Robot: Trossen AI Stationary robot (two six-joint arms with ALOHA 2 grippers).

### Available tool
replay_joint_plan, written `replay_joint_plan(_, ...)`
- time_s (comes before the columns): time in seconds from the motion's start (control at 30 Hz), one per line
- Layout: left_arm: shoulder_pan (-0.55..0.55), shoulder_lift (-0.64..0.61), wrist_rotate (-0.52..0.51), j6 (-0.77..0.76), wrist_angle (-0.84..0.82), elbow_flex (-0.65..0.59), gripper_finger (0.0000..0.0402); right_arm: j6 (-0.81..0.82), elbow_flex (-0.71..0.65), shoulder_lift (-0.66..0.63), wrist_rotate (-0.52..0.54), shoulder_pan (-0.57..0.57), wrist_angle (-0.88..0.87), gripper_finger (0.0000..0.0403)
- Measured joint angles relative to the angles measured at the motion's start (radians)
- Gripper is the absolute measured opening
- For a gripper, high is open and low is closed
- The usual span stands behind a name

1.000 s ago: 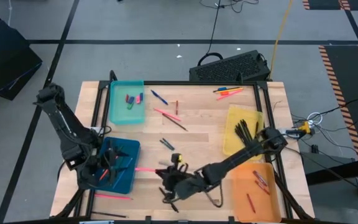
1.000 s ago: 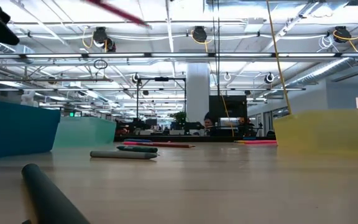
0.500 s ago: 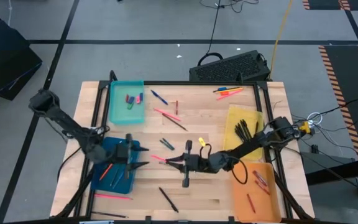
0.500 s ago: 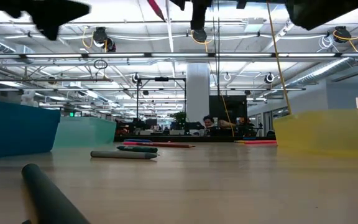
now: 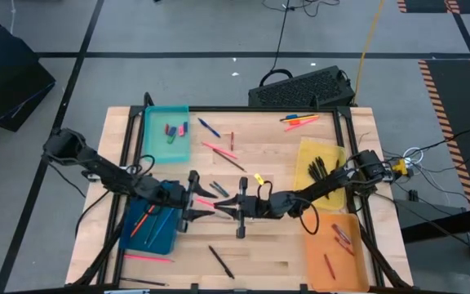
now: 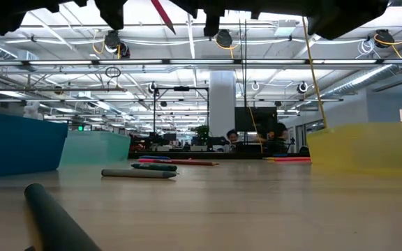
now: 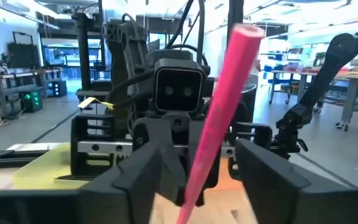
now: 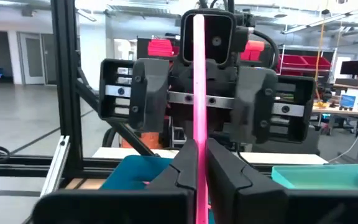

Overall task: Sort crayons/erasers/pens/pencils in bins
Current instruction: Put the pink colored pencil into the blue bin

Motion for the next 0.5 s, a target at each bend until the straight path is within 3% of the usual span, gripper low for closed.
replay_joint_plan(0.07,0.001,-0.001,0.000,-0.007,-0.027,0.011,0.0171,-0.008,0.000,0.000,0.000,-0.001,0.002,0.0009)
replay_joint_plan(0.23,0.002,-0.025,-0.005,-0.007,-0.083,0.012,0.0026,-0.038,0.001,0.000,0.000,0.004,0.001,0.0015)
replay_joint_plan(0.37,0.001,-0.115,-0.017,-0.048,-0.336,0.059,0.0020,-0.068,0.001,0.001,0.056,0.029,-0.003,0.0059)
replay_joint_plan(0.5,-0.028,-0.219,-0.035,-0.064,-0.777,0.198,0.0020,-0.086,0.018,-0.026,0.162,0.074,-0.123,0.0129)
